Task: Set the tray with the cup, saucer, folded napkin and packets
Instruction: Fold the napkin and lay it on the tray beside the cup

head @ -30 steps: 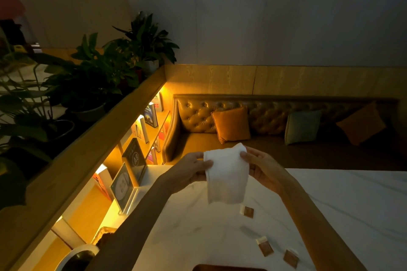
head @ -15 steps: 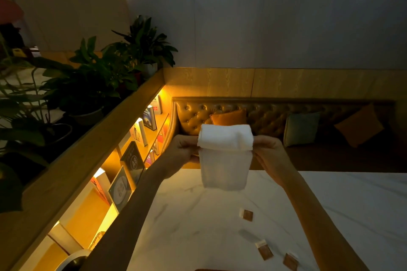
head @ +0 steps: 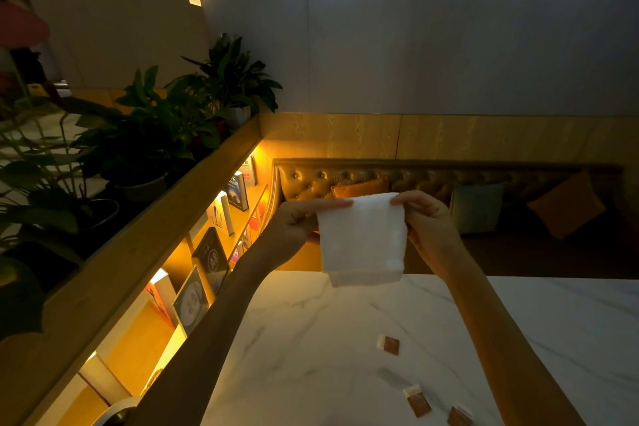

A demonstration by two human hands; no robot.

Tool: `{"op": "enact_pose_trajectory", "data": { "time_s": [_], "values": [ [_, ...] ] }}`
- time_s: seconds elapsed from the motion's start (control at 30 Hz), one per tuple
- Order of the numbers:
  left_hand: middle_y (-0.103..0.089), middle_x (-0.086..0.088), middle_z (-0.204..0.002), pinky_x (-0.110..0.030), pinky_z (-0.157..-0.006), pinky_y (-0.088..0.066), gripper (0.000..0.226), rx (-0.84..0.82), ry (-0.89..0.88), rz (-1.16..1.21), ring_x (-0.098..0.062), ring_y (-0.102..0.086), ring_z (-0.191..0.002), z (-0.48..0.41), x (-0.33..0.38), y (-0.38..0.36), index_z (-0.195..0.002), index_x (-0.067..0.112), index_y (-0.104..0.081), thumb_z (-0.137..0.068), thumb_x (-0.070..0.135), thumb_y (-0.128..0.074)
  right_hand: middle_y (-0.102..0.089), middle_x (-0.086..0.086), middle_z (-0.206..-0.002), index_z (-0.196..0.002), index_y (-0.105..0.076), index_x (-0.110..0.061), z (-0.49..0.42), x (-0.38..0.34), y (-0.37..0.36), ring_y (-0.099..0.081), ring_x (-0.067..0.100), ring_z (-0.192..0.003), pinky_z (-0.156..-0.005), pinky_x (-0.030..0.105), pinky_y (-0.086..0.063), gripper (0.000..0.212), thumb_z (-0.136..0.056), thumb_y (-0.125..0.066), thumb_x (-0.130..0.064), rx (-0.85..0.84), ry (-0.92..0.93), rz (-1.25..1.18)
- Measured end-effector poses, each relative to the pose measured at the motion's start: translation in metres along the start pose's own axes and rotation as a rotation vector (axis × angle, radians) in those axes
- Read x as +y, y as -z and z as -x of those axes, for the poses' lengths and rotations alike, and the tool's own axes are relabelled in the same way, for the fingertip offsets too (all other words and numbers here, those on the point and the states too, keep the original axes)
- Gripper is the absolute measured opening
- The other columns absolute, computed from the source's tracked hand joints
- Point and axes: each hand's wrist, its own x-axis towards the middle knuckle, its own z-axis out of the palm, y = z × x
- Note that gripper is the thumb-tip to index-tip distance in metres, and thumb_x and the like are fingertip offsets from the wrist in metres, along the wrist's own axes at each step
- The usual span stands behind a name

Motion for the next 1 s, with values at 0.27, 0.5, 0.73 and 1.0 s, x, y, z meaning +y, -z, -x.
{"op": "enact_pose_trajectory", "data": {
  "time_s": [0.27, 0.5, 0.73, 1.0],
  "values": [
    [-0.064, 0.005, -0.116, -0.022, -0.077, -0.057, 0.039, 0.115, -0.084, 0.014, -0.01, -0.062, -0.11, -0.002, 0.001, 0.003, -0.106, 0.027, -0.069, -0.093, -0.005, -0.051, -0.067, 0.005, -0.113, -0.104, -0.067, -0.024, -0.002, -0.016, -0.001, -0.065, 0.027, -0.102, -0.074, 0.034, -0.061, 0.021, -0.087, -0.057, -0.016, -0.049, 0.028, -0.066],
    [-0.062, 0.003, -0.125, -0.027, -0.087, -0.056, 0.047, 0.068, -0.253, -0.02, -0.02, -0.056, -0.123, -0.008, 0.024, 0.011, -0.101, 0.043, -0.073, -0.091, 0.002, -0.051, -0.067, -0.004, -0.111, -0.083, -0.072, -0.028, -0.007, -0.035, 0.003, -0.062, 0.028, -0.11, -0.079, 0.033, -0.061, 0.037, -0.089, -0.051, 0.003, -0.082, 0.122, 0.022],
    [-0.069, 0.013, -0.113, -0.036, -0.073, -0.061, 0.033, 0.162, -0.029, 0.153, -0.02, -0.068, -0.107, -0.012, 0.025, 0.005, -0.13, 0.037, -0.053, -0.1, 0.025, -0.048, -0.065, -0.002, -0.104, -0.088, -0.07, -0.025, -0.014, -0.032, -0.003, -0.066, 0.021, -0.1, -0.075, 0.035, -0.061, 0.026, -0.094, -0.053, -0.006, 0.024, 0.084, 0.057],
    [-0.058, -0.014, -0.138, -0.055, -0.105, -0.045, 0.07, 0.087, 0.584, 0.775, -0.035, -0.057, -0.125, 0.016, -0.03, -0.029, -0.14, 0.017, -0.047, -0.083, 0.057, -0.059, -0.071, 0.005, -0.109, -0.119, -0.062, -0.024, -0.004, 0.013, 0.004, -0.07, 0.028, -0.099, -0.076, 0.037, -0.061, 0.032, -0.087, -0.063, -0.027, 0.034, -0.221, -0.028]
  ]
}}
